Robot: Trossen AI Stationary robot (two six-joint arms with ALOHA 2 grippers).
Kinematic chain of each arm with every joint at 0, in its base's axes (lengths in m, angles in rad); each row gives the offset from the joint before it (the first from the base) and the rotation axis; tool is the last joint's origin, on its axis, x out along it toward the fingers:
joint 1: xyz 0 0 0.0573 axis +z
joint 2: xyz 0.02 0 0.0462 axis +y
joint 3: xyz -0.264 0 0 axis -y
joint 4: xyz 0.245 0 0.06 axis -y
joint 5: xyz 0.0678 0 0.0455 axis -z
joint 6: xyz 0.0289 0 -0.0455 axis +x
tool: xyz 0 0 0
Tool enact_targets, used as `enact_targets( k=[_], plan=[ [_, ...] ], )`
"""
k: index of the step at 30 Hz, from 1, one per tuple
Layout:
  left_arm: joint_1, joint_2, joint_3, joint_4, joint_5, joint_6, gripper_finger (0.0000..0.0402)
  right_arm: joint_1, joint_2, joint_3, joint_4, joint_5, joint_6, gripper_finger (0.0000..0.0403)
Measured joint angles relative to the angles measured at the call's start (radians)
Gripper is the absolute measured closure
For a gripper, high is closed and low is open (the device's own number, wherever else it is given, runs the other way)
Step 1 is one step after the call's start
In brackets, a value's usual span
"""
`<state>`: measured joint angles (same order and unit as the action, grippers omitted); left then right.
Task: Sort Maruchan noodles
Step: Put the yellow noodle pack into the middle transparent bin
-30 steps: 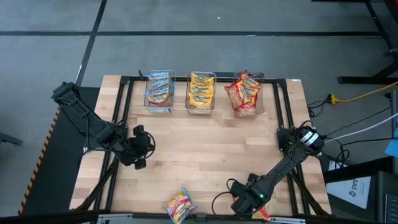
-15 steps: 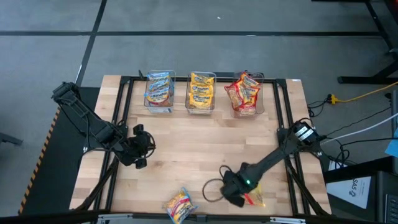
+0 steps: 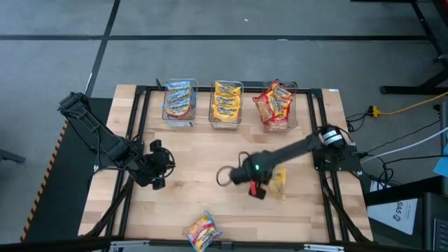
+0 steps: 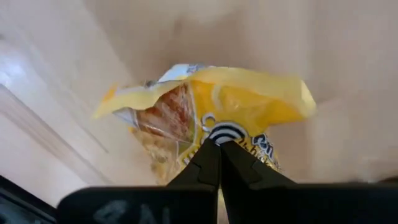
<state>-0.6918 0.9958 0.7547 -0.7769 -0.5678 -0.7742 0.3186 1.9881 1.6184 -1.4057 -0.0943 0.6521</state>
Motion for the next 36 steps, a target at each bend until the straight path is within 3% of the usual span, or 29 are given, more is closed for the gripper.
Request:
enact_targets(
  k=[8,13,16,28,36],
  plan=[
    [0.0,0.0,0.0,-0.001,-0.001,0.0,0.0369,-0.135,-0.003,0.35,-0.09,0.205,-0.207,0.0402],
    [0.0,0.0,0.0,-0.001,0.0,0.001,0.0369,-0.209,-0.005,0.512,-0.03,0.394,-0.347,0.0402],
    [0.0,0.0,0.0,-0.001,-0.001,0.001,0.0369,-0.251,-0.006,0.586,0.021,0.454,-0.418,0.0403],
    [0.0,0.0,0.0,0.0,0.0,0.001,0.0369,-0.424,-0.007,0.627,0.312,0.452,-0.607,0.0401],
    [0.0,0.0,0.0,0.0,0.0,0.001,0.0369,-0.512,-0.005,0.626,0.337,0.422,-0.608,0.0401]
  ],
)
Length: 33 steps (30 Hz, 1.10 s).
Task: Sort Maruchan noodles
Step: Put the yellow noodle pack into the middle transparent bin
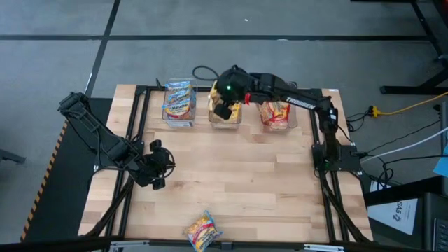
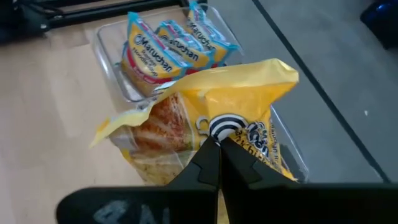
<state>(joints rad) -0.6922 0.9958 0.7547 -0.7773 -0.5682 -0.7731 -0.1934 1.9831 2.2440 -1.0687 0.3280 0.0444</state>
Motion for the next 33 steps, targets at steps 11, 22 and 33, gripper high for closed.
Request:
enact_targets(
  k=[11,22,33],
  plan=[
    [0.0,0.0,0.0,0.004,0.0,0.0,0.0369,-0.058,0.066,0.0,0.029,-0.111,0.011,0.04],
    [0.0,0.0,0.0,0.004,0.0,-0.001,0.0369,-0.063,0.161,0.0,-0.052,-0.005,-0.005,0.04],
    [0.0,0.0,0.0,0.004,0.0,-0.001,0.0369,-0.062,0.227,0.0,-0.107,-0.01,-0.005,0.04]
  ],
)
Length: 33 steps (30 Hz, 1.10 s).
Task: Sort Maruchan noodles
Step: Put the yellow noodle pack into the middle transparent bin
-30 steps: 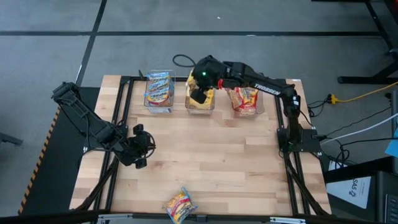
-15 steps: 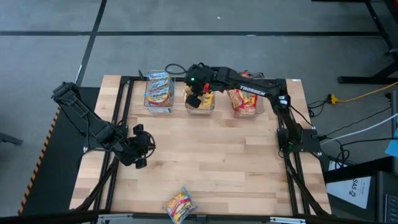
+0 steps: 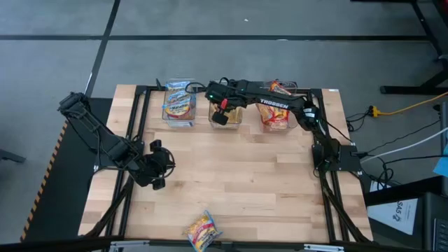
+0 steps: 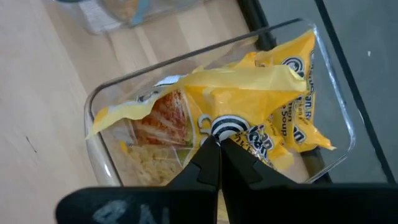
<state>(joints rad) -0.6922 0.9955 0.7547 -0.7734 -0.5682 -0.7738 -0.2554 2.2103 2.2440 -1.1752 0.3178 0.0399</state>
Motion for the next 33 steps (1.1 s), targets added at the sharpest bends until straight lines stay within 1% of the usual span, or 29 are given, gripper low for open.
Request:
enact_targets(
  k=[5,10,12,19,22,23,26,27,28,31,33],
  plan=[
    [0.0,0.0,0.0,0.0,0.0,0.0,0.0369,-0.001,0.0,0.0,-0.003,-0.036,0.013,0.04],
    [0.0,0.0,0.0,0.0,0.0,0.0,0.0369,-0.001,0.0,0.0,-0.003,-0.041,0.015,0.0393],
    [0.0,0.0,0.0,0.0,0.0,0.0,0.0369,0.0,0.003,0.0,-0.003,-0.041,0.016,0.0378],
    [0.0,0.0,0.0,0.0,0.0,0.0,0.0369,0.0,0.005,0.0,0.002,-0.036,0.04,0.0303],
    [0.0,0.0,0.0,0.0,0.0,-0.001,0.0369,0.0,0.005,0.0,-0.001,-0.045,0.043,0.0284],
    [0.0,0.0,0.0,0.0,0.0,-0.001,0.0369,-0.001,0.005,0.0,-0.003,-0.068,0.042,0.028],
    [0.0,0.0,0.0,0.0,0.0,-0.001,0.0369,0.0,0.005,0.0,-0.002,-0.136,0.042,0.0277],
    [0.0,0.0,0.0,0.0,0.0,-0.001,0.0369,0.0,0.005,0.0,-0.002,-0.144,0.039,0.0279],
    [0.0,0.0,0.0,0.0,0.0,-0.001,0.0369,0.0,0.005,0.0,-0.001,-0.138,0.035,0.0282],
    [0.0,0.0,0.0,0.0,0.0,-0.001,0.0369,-0.005,0.005,0.0,-0.002,-0.058,0.035,0.03],
    [0.0,0.0,0.0,0.0,0.0,-0.001,0.0369,-0.015,0.005,0.0,-0.001,-0.045,0.035,0.0321]
  ],
)
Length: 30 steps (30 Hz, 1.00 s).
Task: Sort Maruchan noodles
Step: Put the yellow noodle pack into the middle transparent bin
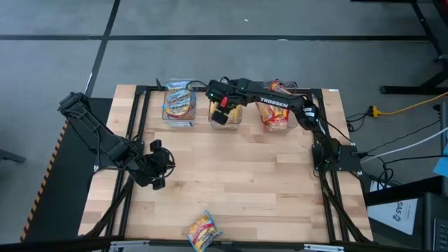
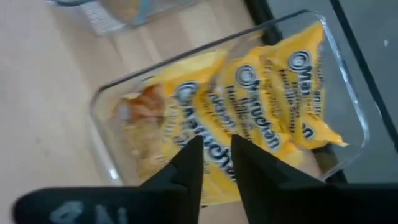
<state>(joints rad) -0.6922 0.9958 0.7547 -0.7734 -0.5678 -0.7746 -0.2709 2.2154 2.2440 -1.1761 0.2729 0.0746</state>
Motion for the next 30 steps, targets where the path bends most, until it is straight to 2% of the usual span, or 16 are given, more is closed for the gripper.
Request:
enact_targets(
  k=[7,12,17,20,30],
  plan=[
    [0.0,0.0,0.0,0.0,0.0,0.0,0.0369,-0.029,0.047,0.001,0.03,-0.043,0.004,0.0397],
    [0.0,0.0,0.0,0.004,0.0,0.0,0.0369,-0.033,0.079,0.001,0.021,-0.07,0.005,0.0384],
    [0.0,0.0,0.0,0.0,-0.001,0.0,0.0369,-0.031,0.093,0.0,-0.034,-0.192,0.007,0.0392],
    [0.0,0.0,0.0,0.0,-0.004,0.0,0.0369,-0.032,0.102,0.001,-0.062,-0.222,0.007,0.0399],
    [0.0,0.0,0.0,-0.004,-0.008,0.0,0.0369,-0.031,0.108,0.001,-0.092,-0.327,0.053,0.0388]
  ],
)
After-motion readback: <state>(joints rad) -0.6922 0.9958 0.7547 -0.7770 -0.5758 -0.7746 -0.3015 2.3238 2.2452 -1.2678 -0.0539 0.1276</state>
